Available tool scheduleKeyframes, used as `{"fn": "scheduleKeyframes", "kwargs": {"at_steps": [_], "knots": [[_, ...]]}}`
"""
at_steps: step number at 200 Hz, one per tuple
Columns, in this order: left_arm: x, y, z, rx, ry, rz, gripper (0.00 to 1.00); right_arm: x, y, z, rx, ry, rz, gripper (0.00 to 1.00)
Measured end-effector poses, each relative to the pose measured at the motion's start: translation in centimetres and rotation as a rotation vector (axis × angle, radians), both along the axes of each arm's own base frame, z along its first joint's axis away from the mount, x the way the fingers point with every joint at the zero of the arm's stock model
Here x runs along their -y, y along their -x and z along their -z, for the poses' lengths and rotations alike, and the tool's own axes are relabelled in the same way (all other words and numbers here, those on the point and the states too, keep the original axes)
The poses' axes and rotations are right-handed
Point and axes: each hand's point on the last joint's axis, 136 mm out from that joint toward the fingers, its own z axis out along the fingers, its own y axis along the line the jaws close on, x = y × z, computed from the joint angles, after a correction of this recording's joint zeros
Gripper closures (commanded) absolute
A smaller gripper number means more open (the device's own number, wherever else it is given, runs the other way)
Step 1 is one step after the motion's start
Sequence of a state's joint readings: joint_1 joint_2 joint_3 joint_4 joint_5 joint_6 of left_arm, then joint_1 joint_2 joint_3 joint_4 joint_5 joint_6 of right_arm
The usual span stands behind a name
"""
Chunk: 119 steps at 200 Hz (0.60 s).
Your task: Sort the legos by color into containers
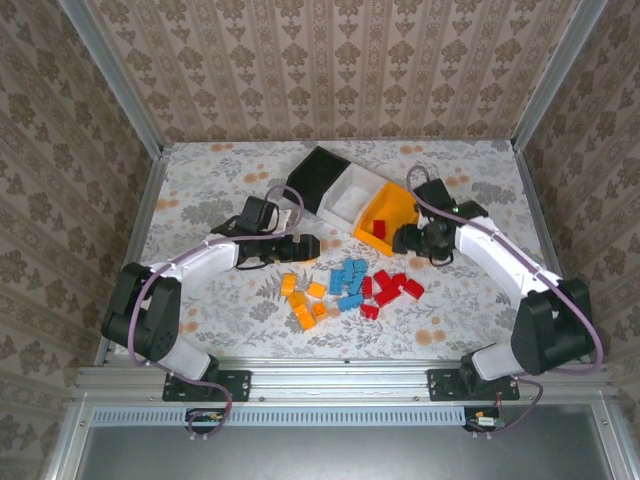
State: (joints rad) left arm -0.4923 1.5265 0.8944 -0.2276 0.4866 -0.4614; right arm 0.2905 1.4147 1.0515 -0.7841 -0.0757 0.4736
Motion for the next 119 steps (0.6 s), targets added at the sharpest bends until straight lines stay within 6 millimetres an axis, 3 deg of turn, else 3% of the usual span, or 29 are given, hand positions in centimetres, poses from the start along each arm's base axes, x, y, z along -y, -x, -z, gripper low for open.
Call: {"fn": "scheduleKeyframes", "kwargs": {"at_steps": [24,47,79,119], "knots": [[0.5,0.0,-0.3,0.009,0.03,0.005,0.0,0.2,3.3,3.1,-0.075,-0.036,0.029,0.31],[0.8,0.1,-0.5,0.013,0.044,0.015,0.0,0.1,4.8,5.0,-0.105,-0.067,0.055,0.32],[0.6,0.5,-1.0,0.024,0.056,0.019,0.0,0.0,5.4,6.6,-0.118,-0.087,0.075,0.32],[0.3,1.2,-1.5,0.04,0.063,0.032,0.0,-0.2,4.3,6.8,-0.084,-0.091,0.076,0.32]]}}
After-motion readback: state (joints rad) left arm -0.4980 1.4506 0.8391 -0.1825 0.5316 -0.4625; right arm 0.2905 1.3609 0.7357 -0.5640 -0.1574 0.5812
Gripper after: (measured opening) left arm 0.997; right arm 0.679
